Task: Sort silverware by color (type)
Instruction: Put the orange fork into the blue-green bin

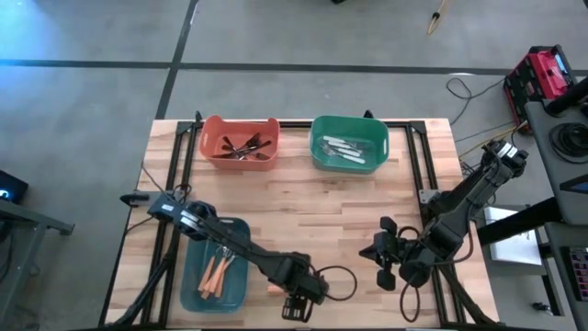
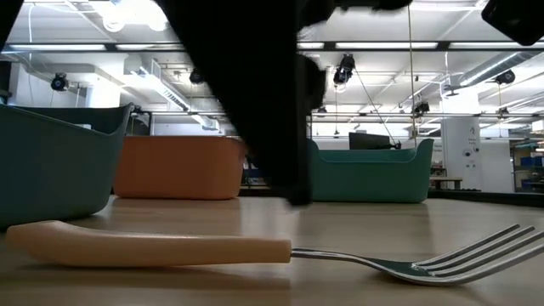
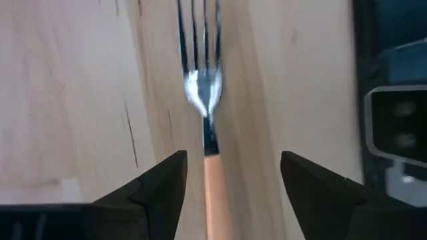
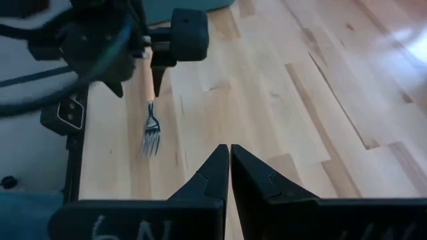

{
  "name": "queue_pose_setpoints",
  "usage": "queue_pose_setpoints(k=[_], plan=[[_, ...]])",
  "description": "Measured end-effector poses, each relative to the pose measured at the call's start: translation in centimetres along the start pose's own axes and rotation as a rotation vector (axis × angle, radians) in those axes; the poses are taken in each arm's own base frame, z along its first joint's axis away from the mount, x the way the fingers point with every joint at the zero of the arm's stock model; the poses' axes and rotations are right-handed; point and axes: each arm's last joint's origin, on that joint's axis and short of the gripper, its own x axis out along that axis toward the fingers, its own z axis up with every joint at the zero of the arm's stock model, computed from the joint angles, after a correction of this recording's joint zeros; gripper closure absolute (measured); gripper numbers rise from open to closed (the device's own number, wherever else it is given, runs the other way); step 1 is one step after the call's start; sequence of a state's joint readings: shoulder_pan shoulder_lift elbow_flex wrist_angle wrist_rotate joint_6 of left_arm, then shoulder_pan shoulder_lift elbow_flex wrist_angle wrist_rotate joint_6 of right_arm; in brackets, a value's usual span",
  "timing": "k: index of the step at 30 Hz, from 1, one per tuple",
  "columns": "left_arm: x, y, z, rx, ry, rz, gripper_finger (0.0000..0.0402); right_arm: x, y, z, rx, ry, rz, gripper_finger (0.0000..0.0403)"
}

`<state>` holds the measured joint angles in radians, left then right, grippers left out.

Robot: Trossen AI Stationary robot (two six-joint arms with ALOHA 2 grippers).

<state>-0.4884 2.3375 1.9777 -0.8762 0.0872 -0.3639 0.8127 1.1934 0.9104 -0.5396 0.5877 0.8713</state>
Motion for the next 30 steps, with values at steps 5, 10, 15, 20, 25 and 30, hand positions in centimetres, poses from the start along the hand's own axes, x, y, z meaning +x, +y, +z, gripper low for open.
queue_pose_setpoints(k=[5,10,15,20,25,30], plan=[[0.9,0.4,-0.5,-0.024,0.017,0.007,0.0178,0.0,0.0,0.0,0.000,-0.007,-0.006,0.0394],[2.1,0.8,-1.0,-0.045,0.005,0.003,0.0178,0.0,0.0,0.0,-0.004,-0.012,-0.011,0.0394],[2.4,1.1,-0.9,-0.049,-0.022,-0.003,0.0190,0.0,-0.1,0.1,0.005,-0.013,-0.013,0.0394],[2.6,1.4,-0.9,-0.058,-0.036,0.014,0.0232,0.0,-0.1,0.1,0.032,-0.015,-0.013,0.0394],[2.6,1.9,-0.8,-0.068,-0.042,0.017,0.0309,0.0,-0.1,0.1,0.046,-0.034,-0.028,0.0394],[2.7,2.0,-0.7,-0.073,-0.045,0.020,0.0389,0.0,-0.1,0.1,0.046,-0.035,-0.028,0.0394]])
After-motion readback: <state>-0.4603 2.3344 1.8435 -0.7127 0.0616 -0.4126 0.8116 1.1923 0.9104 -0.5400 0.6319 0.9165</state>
